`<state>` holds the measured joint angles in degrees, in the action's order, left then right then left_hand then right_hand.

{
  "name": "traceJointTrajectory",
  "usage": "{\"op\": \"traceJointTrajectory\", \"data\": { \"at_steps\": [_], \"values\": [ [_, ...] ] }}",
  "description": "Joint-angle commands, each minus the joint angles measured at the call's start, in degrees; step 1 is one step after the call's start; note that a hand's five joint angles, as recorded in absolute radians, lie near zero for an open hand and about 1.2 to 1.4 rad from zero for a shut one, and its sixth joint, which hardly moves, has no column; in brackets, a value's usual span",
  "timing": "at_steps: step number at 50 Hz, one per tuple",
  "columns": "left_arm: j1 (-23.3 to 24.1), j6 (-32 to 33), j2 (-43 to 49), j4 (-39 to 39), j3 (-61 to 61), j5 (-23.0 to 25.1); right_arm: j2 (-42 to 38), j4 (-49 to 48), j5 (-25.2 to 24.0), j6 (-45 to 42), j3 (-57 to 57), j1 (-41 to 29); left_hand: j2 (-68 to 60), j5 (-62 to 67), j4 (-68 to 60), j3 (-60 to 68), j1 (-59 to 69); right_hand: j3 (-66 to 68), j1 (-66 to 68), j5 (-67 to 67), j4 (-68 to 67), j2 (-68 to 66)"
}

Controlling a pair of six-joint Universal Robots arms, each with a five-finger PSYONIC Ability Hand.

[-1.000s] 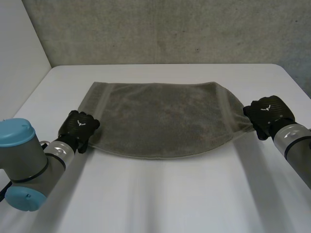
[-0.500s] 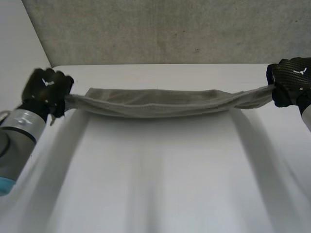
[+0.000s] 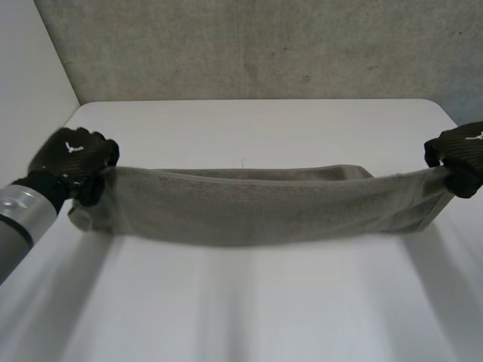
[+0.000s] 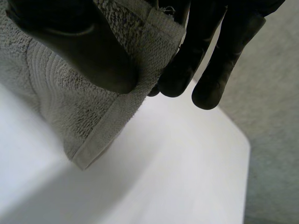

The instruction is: Fold the towel.

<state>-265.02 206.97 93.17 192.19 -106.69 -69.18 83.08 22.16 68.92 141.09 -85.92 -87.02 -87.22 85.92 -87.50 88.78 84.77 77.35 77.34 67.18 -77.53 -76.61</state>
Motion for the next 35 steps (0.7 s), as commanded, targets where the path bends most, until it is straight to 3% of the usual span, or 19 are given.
{"op": "traceJointTrajectory", "data": {
  "at_steps": [1, 5, 12, 17, 24, 25, 26, 27, 28, 29, 30, 31, 35],
  "values": [
    [0.7, 4.8, 15.4, 0.4, 7.3, -0.7, -17.8, -1.1, 1.6, 0.9, 10.8, -2.8, 7.2, -15.9, 7.5, -8.8, -4.8, 2.6, 2.7, 2.8, -2.5, -3.4],
    [3.4, 7.7, 24.3, 0.4, 15.6, -1.7, -23.5, -2.6, 3.9, 1.9, 15.7, -5.0, 7.2, -15.9, 7.5, -8.8, -4.8, 2.6, 2.7, 2.8, -2.5, -3.4],
    [5.7, 8.0, 35.4, 0.4, 29.5, -8.9, -32.4, -15.2, 10.3, 4.6, 22.7, -9.8, 7.2, -15.9, 7.5, -8.8, -4.8, 2.6, 2.7, 2.8, -2.5, -3.4],
    [7.1, 8.0, 39.6, 1.1, 35.2, -10.0, -35.6, -23.6, 12.8, 4.7, 23.9, -11.6, 7.2, -15.9, 7.5, -8.8, -4.8, 2.6, 2.7, 2.8, -2.5, -3.4],
    [8.1, 8.1, 42.4, 3.5, 38.4, -10.4, -37.5, -26.9, 15.1, 4.5, 25.3, -12.8, 7.2, -15.9, 7.5, -8.8, -4.8, 2.6, 2.7, 2.8, -2.5, -3.4],
    [8.3, 8.1, 42.9, 4.2, 38.7, -10.7, -38.2, -27.0, 15.5, 4.5, 25.5, -13.1, 7.2, -15.9, 7.5, -8.8, -4.8, -7.8, -7.8, -7.6, 8.0, 7.0],
    [8.5, 8.0, 43.1, 5.0, 38.7, -11.1, -38.2, -27.0, 15.5, 4.5, 25.5, -13.1, 7.2, -15.9, 7.5, -8.8, -4.8, -7.9, -7.9, -7.7, 8.1, 7.2],
    [8.5, 8.0, 43.2, 5.0, 38.7, -11.1, -38.4, -27.0, 16.2, 4.4, 25.6, -13.4, 7.2, -15.9, 7.5, -8.8, -4.8, -32.0, -32.0, -31.9, 32.2, 31.3],
    [8.8, 8.0, 43.2, 5.6, 38.7, -11.5, -38.4, -27.0, 16.2, 4.4, 25.6, -13.4, 25.0, -33.7, 25.3, -26.6, -22.6, -32.3, -32.3, -32.1, 32.5, 31.5],
    [9.3, 8.0, 43.2, 6.0, 38.6, -12.1, -38.6, -27.0, 16.9, 4.2, 25.6, -13.5, 55.5, -64.2, 55.8, -57.1, -53.1, -55.1, -55.1, -54.9, 55.3, 54.4],
    [9.3, 8.0, 43.2, 6.0, 38.6, -12.1, -38.6, -27.0, 18.1, 4.2, 25.6, -13.6, 55.8, -64.5, 56.1, -57.4, -53.4, -67.4, -67.3, -67.2, 67.5, 66.6],
    [9.5, 8.0, 43.2, 6.3, 38.2, -12.9, -38.6, -27.0, 18.1, 4.2, 25.6, -13.6, 77.2, -85.9, 77.5, -78.8, -74.8, -67.4, -67.3, -67.2, 67.5, 66.6],
    [10.1, 7.9, 42.7, 6.7, 37.9, -15.8, -38.2, -26.8, 20.6, 4.7, 24.1, -13.9, 77.0, -85.7, 77.3, -78.6, -74.6, -67.4, -67.3, -67.2, 67.5, 66.6]
  ]
}}
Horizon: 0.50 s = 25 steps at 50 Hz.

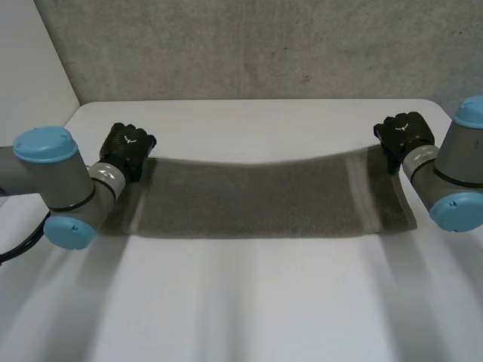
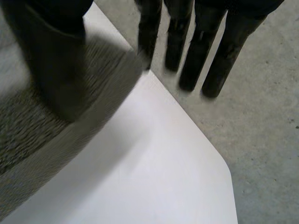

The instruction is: Fold the towel.

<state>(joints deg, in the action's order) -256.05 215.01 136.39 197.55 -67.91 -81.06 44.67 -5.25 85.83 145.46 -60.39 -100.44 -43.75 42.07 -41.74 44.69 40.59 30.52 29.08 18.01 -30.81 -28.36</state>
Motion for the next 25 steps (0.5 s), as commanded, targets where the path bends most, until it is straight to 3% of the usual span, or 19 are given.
{"op": "traceJointTrajectory", "data": {
  "at_steps": [1, 4, 11, 15, 17, 21, 25],
  "values": [
    [1.3, -0.2, -0.9, 1.3, -1.2, -5.1, 0.2, 0.6, 3.7, 0.4, -1.4, -0.5, 33.5, -41.9, 31.5, -34.5, -30.4, -20.5, -19.1, -18.0, 20.8, 18.4],
    [1.7, -0.7, -2.3, 1.2, -2.8, -6.7, 2.0, 0.2, 3.7, 0.6, -4.4, -0.5, 33.5, -41.9, 31.5, -34.5, -30.4, -20.5, -19.1, -18.0, 20.8, 18.4],
    [1.1, -3.6, -8.2, 1.3, -10.0, -6.0, 14.5, -0.2, 3.2, 0.4, -15.7, 0.3, 33.5, -41.9, 31.5, -34.5, -30.4, -20.5, -19.1, -18.0, 20.8, 18.4],
    [0.8, -8.7, -12.8, 1.3, -16.1, -2.7, 17.6, 0.5, 1.8, 0.4, -19.7, 0.5, 33.4, -41.7, 31.4, -34.3, -30.2, -16.9, -15.5, -14.4, 17.2, 14.7],
    [0.7, -10.6, -14.7, 1.3, -18.2, -0.9, 20.3, 3.4, -1.3, 0.4, -23.4, 0.6, 33.4, -41.7, 31.4, -34.3, -30.2, -9.4, -7.9, -6.9, 9.7, 7.2],
    [0.4, -15.0, -18.9, 1.5, -23.6, 3.9, 20.8, 7.9, -3.6, 0.8, -25.2, 0.7, 33.0, -41.4, 31.0, -34.0, -29.9, -9.3, -7.9, -6.8, 9.6, 7.2],
    [0.3, -17.0, -20.5, 1.6, -25.9, 4.9, 20.3, 11.1, -5.8, 3.3, -26.4, 2.9, 33.0, -41.4, 31.0, -34.0, -29.9, -8.5, -7.1, -6.0, 8.8, 6.3]
  ]
}}
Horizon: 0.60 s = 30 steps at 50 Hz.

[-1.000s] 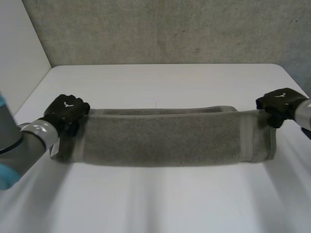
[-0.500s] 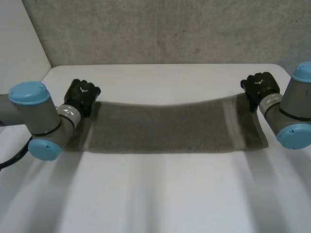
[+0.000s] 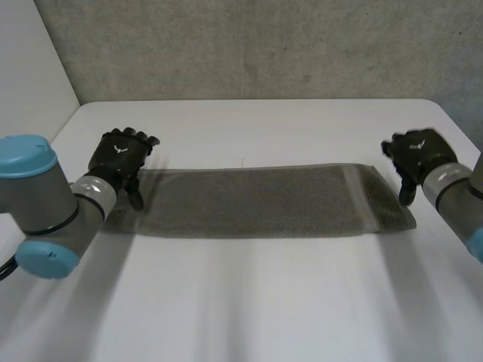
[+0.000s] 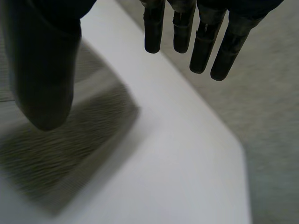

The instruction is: Fold the towel.

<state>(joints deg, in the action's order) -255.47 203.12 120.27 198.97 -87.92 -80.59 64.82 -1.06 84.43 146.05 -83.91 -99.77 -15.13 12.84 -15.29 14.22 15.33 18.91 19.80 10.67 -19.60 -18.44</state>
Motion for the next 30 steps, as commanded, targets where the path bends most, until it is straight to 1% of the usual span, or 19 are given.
{"op": "traceJointTrajectory", "data": {
  "at_steps": [1, 3, 5, 6, 8, 11, 13, 14, 16, 17, 18, 19, 20, 21, 22, 24, 25, 26, 30],
  "values": [
    [-0.3, -5.7, -4.9, 0.5, -6.6, 4.5, 0.1, 6.9, -4.5, 2.7, -2.8, 2.2, 4.4, -12.1, 4.6, -3.5, -4.6, 3.1, 2.2, 1.4, -2.4, -3.6],
    [-0.2, -6.2, -5.1, 0.8, -7.2, 4.5, -0.6, 6.8, -5.2, 4.1, -2.9, 3.1, 4.4, -12.1, 4.6, -3.5, -4.6, 3.1, 2.2, 1.4, -2.4, -3.6],
    [0.1, -6.3, -5.1, 1.3, -7.6, 4.5, -3.5, 6.3, -7.6, 6.3, -2.3, 4.0, 4.4, -12.1, 4.6, -3.5, -4.6, 3.8, 2.9, 2.0, -3.1, -4.3],
    [0.3, -6.3, -5.1, 1.8, -7.9, 4.5, -3.5, 6.3, -7.6, 6.3, -2.3, 4.0, 4.4, -12.1, 4.6, -3.5, -4.6, 3.8, 2.9, 2.0, -3.1, -4.3],
    [0.4, -6.4, -5.1, 2.2, -8.1, 4.5, -6.4, 5.5, -8.8, 6.4, -1.4, 4.9, 4.4, -12.1, 4.6, -3.5, -4.6, 7.0, 6.1, 5.2, -6.3, -7.4],
    [0.5, -6.3, -5.1, 2.7, -8.3, 4.6, -7.5, 4.8, -8.8, 6.5, -0.9, 5.5, 4.6, -12.3, 4.7, -3.7, -4.8, 9.7, 8.8, 7.9, -9.0, -10.1],
    [0.5, -6.4, -5.0, 2.8, -8.4, 4.5, -9.3, 3.0, -8.8, 6.6, -0.2, 6.4, 4.6, -12.3, 4.7, -3.7, -4.8, 16.2, 15.3, 14.4, -15.5, -16.7],
    [0.4, -6.3, -5.0, 2.9, -8.4, 4.5, -9.3, 3.0, -8.8, 6.6, -0.2, 6.4, 4.6, -12.3, 4.7, -3.7, -4.8, 16.2, 15.3, 14.5, -15.5, -16.7],
    [0.4, -6.4, -4.9, 2.9, -8.4, 4.6, -10.6, 2.0, -8.8, 6.2, 0.2, 7.0, 4.6, -12.3, 4.7, -3.7, -4.8, 28.0, 27.1, 26.2, -27.3, -28.4],
    [0.2, -6.3, -4.9, 2.9, -8.4, 4.6, -10.6, 2.0, -8.8, 6.2, 0.2, 7.0, 4.6, -12.3, 4.7, -3.7, -4.8, 28.0, 27.1, 26.3, -27.3, -28.5],
    [0.2, -6.3, -4.9, 2.9, -8.4, 4.6, -11.0, 1.9, -8.7, 6.1, 0.6, 7.2, 4.6, -12.3, 4.7, -3.7, -4.8, 35.8, 34.9, 34.1, -35.1, -36.3],
    [0.2, -6.3, -4.9, 2.9, -8.4, 4.6, -11.6, 1.7, -8.5, 6.0, 0.9, 7.3, 4.6, -12.3, 4.7, -3.7, -4.8, 51.4, 50.5, 49.6, -50.7, -51.9],
    [0.2, -6.3, -4.9, 3.0, -8.4, 4.6, -11.6, 1.7, -8.5, 6.0, 0.9, 7.3, 4.6, -12.3, 4.7, -3.7, -4.8, 51.6, 50.7, 49.8, -50.9, -52.0],
    [0.2, -6.3, -4.9, 3.0, -8.4, 4.6, -11.9, 1.3, -7.9, 6.2, 1.5, 7.5, 4.6, -12.3, 4.7, -3.7, -4.8, 61.0, 60.1, 59.2, -60.3, -61.5],
    [0.2, -6.3, -4.9, 3.0, -8.4, 4.6, -11.9, 1.3, -7.9, 6.2, 1.5, 7.5, 4.6, -12.3, 4.7, -3.7, -4.8, 61.1, 60.2, 59.3, -60.4, -61.6],
    [0.2, -6.3, -4.9, 2.9, -8.4, 4.6, -11.8, 0.4, -5.4, 6.3, 1.9, 8.6, 4.6, -12.3, 4.7, -3.7, -4.8, 61.1, 60.2, 59.3, -60.4, -61.6],
    [0.2, -6.3, -4.9, 2.9, -8.4, 4.6, -11.8, 0.4, -5.4, 6.3, 1.9, 8.6, 4.6, -12.3, 4.7, -3.7, -4.8, 61.1, 60.2, 59.3, -60.4, -61.6],
    [0.2, -6.3, -4.9, 2.9, -8.4, 4.6, -11.7, -0.2, -4.1, 6.2, 1.9, 9.1, 4.6, -12.3, 4.7, -3.7, -4.8, 61.1, 60.2, 59.3, -60.4, -61.6],
    [0.1, -6.4, -4.9, 2.9, -8.5, 4.5, -10.7, -0.4, -2.6, 5.7, 1.9, 9.6, 4.7, -12.5, 4.9, -3.8, -4.9, 61.1, 60.2, 59.3, -60.4, -61.6]
  ]
}}
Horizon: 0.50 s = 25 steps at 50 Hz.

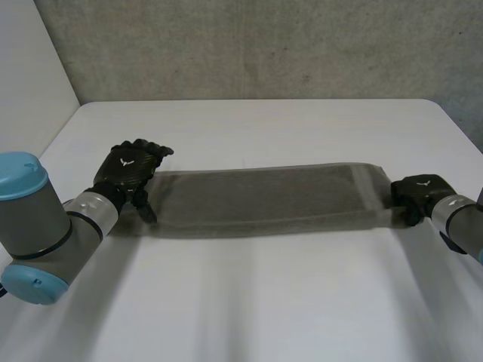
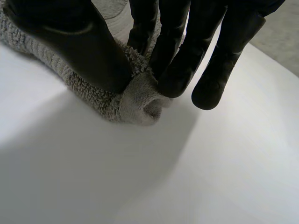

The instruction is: Fold the towel.

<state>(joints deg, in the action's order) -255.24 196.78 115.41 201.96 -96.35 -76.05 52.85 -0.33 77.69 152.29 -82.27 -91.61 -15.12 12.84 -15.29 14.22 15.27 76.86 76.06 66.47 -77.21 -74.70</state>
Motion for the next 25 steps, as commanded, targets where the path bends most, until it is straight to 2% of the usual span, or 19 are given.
{"op": "traceJointTrajectory", "data": {
  "at_steps": [1, 8, 13, 16, 19, 21, 22, 24, 25],
  "values": [
    [-0.2, -0.1, 0.0, 0.0, -0.2, -0.1, 2.2, -0.9, 4.2, -0.9, 0.3, 2.0, 4.7, -12.5, 4.9, -3.8, -4.9, 3.1, 3.9, 3.5, -2.8, -5.3],
    [-0.4, -0.1, -0.4, -0.1, -0.3, -0.2, 3.3, -0.2, 4.6, -5.8, 0.3, 7.7, 4.7, -12.5, 4.9, -3.8, -4.9, 3.1, 3.9, 3.5, -2.8, -5.3],
    [-0.5, -0.1, -1.2, -0.2, -0.2, -0.3, 3.5, -0.1, 6.1, -16.1, 3.2, 13.9, 4.7, -12.5, 4.9, -3.8, -4.9, 3.1, 3.9, 3.5, -2.8, -5.3],
    [-0.6, -0.1, -1.5, -0.2, -0.2, -0.3, 4.1, 0.0, 7.1, -16.9, 4.2, 13.9, 4.7, -12.5, 4.9, -3.8, -4.9, 3.1, 3.9, 3.5, -2.8, -5.3],
    [-0.5, -0.2, -2.5, -0.1, -0.2, -0.3, 7.0, 0.2, 8.3, -14.6, 6.8, 9.6, 4.7, -12.5, 4.9, -3.8, -4.9, 3.1, 3.9, 3.5, -2.8, -5.3],
    [-0.5, -0.2, -3.3, -0.1, -0.1, -0.3, 9.5, -0.1, 8.2, -9.9, 10.0, 2.2, 4.7, -12.5, 4.9, -3.8, -4.9, 3.1, 3.9, 3.5, -2.8, -5.3],
    [-0.5, -0.2, -3.3, -0.1, -0.1, -0.3, 9.6, -0.1, 8.2, -9.9, 10.0, 2.1, 4.7, -12.5, 4.9, -3.8, -4.9, 3.1, 3.9, 3.5, -2.8, -5.3],
    [-0.5, -0.2, -3.8, -0.1, 0.0, -0.3, 9.6, -0.6, 8.1, -6.1, 13.1, -6.3, 4.9, -12.6, 5.1, -4.0, -5.1, 3.1, 3.9, 3.5, -2.8, -5.3],
    [-0.5, -0.2, -4.2, -0.1, 0.0, -0.3, 9.6, -0.6, 8.1, -6.1, 13.1, -6.3, 4.9, -12.6, 5.1, -4.0, -5.1, 3.1, 3.9, 3.5, -2.8, -5.3]
  ]
}}
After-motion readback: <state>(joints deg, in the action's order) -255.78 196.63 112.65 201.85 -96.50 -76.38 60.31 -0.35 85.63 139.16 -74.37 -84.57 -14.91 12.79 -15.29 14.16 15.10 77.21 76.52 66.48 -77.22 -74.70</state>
